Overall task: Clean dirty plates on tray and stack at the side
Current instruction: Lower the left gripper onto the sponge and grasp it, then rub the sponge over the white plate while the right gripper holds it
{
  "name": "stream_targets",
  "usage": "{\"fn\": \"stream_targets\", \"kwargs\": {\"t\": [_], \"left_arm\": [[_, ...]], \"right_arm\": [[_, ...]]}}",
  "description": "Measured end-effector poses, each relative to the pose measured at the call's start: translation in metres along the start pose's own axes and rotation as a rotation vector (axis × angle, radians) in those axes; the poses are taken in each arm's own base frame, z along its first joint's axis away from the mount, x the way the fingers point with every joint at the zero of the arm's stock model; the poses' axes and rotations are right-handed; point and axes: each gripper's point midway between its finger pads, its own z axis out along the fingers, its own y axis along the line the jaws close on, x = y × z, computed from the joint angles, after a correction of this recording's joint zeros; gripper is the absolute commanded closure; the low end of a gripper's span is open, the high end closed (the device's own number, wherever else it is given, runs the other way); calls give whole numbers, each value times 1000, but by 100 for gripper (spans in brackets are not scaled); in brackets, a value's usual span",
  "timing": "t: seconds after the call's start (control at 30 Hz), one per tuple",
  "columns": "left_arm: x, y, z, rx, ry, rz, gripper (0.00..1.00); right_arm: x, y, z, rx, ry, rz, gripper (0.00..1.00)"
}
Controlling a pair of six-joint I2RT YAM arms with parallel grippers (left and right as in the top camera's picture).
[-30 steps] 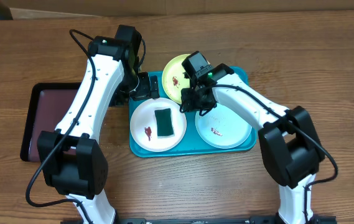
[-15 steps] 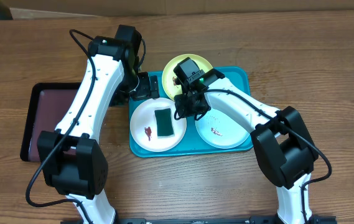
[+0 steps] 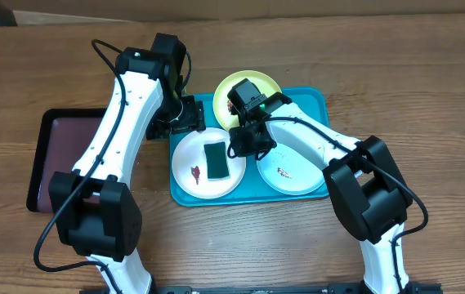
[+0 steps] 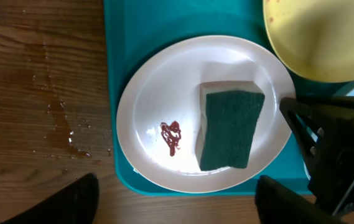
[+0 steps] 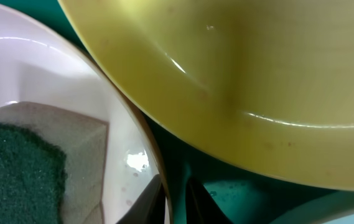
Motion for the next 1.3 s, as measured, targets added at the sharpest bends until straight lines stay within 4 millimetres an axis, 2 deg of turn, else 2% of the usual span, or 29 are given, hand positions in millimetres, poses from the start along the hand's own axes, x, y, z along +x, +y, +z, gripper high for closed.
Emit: {"fn": "stream_targets", "kwargs": {"t": [0.03, 0.07, 0.1, 0.17, 0.23, 0.27, 0.33, 0.4, 0.53, 0.6, 0.7, 0.77, 1.1, 1.3], "left_arm": [[0, -1, 0, 4, 2, -1, 50], [1, -1, 0, 8, 3, 3, 51], [1, -2, 0, 11, 4, 4, 48], [2, -4, 0, 14, 6, 13, 35], [3, -8, 1, 19, 7, 18, 26], [3, -11, 2, 25, 6, 24, 17], [4, -18, 6, 40, 3, 37, 13], [6, -25, 16, 56, 6, 50, 0], [16, -33, 41, 101, 40, 65, 0], [22, -34, 52, 115, 62, 63, 10], [29, -34, 63, 129, 84, 60, 33], [31, -34, 68, 137, 88, 61, 40], [23, -40, 86, 165, 34, 111, 31], [27, -38, 95, 166, 40, 110, 32]], "right_arm": [[0, 0, 0, 0, -1, -1, 92], [-1, 0, 0, -1, -3, 0, 92], [-1, 0, 0, -1, -4, -1, 92], [-1, 0, 0, -2, -4, 0, 92], [-1, 0, 0, -2, -4, 0, 93], [-1, 0, 0, -2, -4, 0, 93], [-1, 0, 0, -2, -4, 0, 96], [-1, 1, 0, -5, -2, 2, 96], [-1, 1, 0, -7, -5, 11, 96], [-1, 1, 0, -6, -4, 15, 96], [-1, 1, 0, -6, -4, 18, 96], [-1, 1, 0, -6, -4, 19, 96], [-1, 1, 0, -6, -5, 22, 96], [-1, 1, 0, -6, -5, 22, 96]]}}
